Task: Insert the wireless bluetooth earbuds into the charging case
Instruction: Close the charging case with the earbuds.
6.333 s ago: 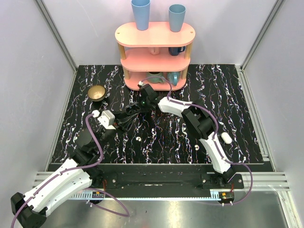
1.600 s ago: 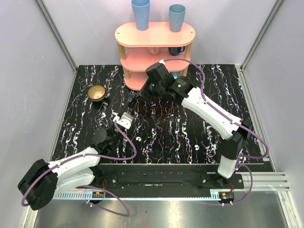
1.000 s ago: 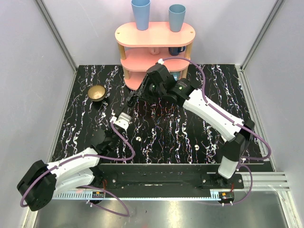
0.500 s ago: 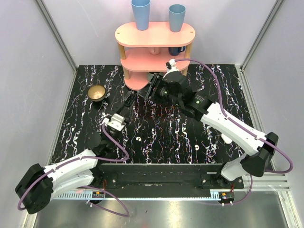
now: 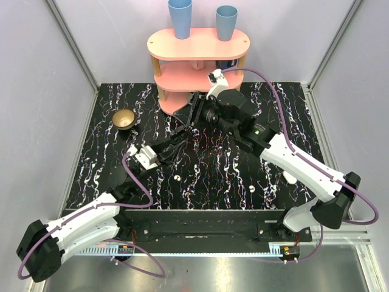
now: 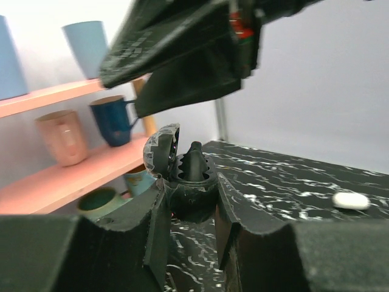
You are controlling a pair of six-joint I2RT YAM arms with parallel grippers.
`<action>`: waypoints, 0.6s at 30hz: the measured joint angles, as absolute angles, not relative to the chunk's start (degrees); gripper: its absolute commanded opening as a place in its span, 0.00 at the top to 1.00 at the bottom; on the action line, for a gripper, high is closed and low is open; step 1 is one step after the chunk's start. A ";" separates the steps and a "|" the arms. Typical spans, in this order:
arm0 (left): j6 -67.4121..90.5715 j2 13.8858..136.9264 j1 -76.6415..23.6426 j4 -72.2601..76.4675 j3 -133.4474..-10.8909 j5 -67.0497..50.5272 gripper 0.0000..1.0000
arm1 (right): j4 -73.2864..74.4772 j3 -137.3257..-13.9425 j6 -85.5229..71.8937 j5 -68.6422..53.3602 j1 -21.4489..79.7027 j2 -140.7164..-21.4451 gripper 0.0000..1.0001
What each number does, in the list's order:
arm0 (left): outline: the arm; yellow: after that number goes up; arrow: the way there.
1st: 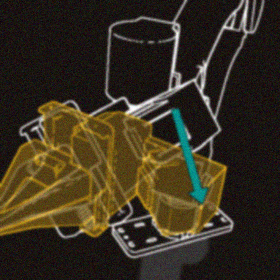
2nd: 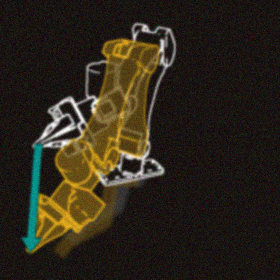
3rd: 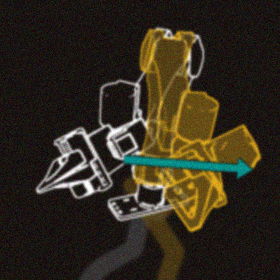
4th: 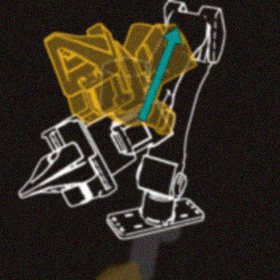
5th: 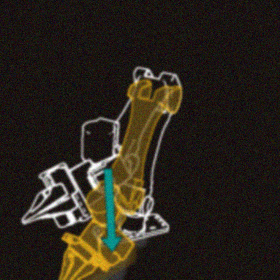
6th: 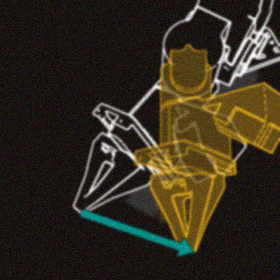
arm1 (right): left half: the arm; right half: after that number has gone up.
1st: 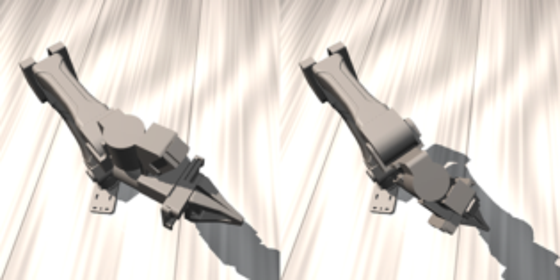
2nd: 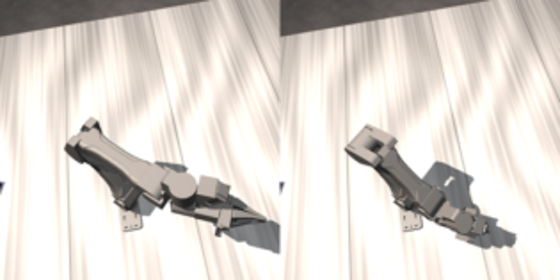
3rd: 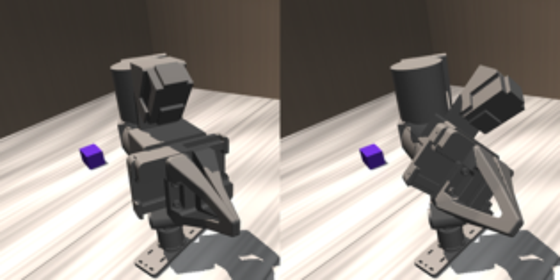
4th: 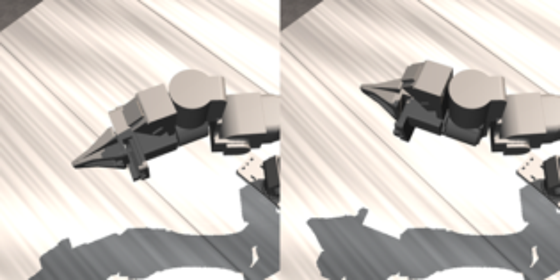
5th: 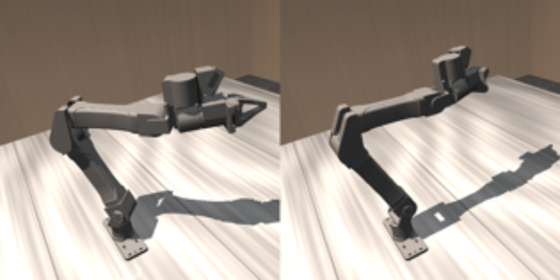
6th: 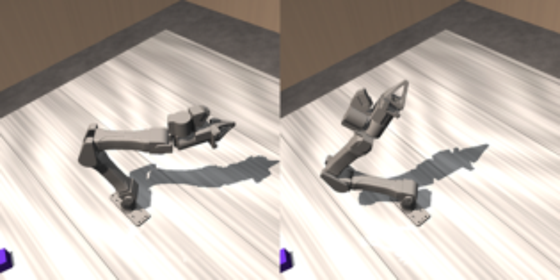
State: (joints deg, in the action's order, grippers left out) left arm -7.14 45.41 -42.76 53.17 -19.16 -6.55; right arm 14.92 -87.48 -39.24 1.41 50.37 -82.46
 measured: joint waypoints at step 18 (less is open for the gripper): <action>5.45 48.99 -39.75 49.65 -24.77 -18.70 1.00 | 17.06 -88.95 -33.58 -3.75 50.37 -85.25 0.45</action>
State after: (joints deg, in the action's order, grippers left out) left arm 5.45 48.99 -39.75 49.65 -24.77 -18.70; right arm 17.06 -88.95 -33.58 -3.75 50.37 -85.25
